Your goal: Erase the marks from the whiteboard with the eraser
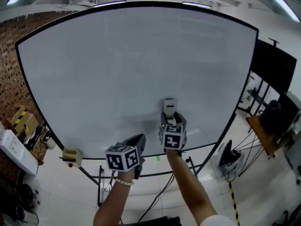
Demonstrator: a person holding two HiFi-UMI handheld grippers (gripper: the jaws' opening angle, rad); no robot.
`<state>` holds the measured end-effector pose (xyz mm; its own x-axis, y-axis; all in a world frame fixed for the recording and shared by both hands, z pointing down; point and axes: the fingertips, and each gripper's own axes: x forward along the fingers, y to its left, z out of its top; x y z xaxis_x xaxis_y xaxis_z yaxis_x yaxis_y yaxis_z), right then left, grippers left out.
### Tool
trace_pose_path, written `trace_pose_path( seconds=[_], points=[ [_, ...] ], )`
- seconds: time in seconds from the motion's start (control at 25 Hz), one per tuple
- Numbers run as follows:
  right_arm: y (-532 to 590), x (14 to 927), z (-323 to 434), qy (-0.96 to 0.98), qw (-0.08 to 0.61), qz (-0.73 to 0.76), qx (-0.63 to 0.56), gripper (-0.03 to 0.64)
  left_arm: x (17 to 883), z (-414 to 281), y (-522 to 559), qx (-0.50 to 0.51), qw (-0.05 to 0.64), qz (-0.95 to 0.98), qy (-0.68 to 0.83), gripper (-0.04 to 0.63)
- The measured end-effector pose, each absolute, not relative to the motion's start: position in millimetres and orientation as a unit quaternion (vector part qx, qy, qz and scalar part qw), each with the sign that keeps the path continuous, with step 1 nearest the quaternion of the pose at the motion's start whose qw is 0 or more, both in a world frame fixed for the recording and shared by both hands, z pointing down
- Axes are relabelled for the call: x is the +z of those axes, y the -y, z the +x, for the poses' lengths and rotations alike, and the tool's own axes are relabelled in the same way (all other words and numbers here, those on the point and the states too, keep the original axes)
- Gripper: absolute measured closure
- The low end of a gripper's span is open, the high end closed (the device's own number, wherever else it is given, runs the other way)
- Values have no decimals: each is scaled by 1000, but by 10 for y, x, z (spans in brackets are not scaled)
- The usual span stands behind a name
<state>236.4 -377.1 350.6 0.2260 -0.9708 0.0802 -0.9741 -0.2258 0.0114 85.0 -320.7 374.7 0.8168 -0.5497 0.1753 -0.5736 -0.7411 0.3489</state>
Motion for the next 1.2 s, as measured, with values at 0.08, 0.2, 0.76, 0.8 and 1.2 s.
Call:
trace_pose_path(
  seconds=[0.08,0.2,0.76,0.8,1.2],
  points=[
    [3686,3525,2684,615,28,787,31,368,3747,1129,3139,33,196,937,288,604],
    [3581,3529,3121,614,30,788,27,368,3774,1563,3043,40,197,942,268,604],
    [3119,3534,4989,601,38,798,1,368,3896,3075,2633,63,193,958,205,604],
    [3082,3530,5138,597,39,801,-3,368,3898,3133,2609,63,192,959,201,604],
    [2788,3562,6320,576,41,816,-10,368,3985,3777,2412,79,187,964,169,604]
  ],
)
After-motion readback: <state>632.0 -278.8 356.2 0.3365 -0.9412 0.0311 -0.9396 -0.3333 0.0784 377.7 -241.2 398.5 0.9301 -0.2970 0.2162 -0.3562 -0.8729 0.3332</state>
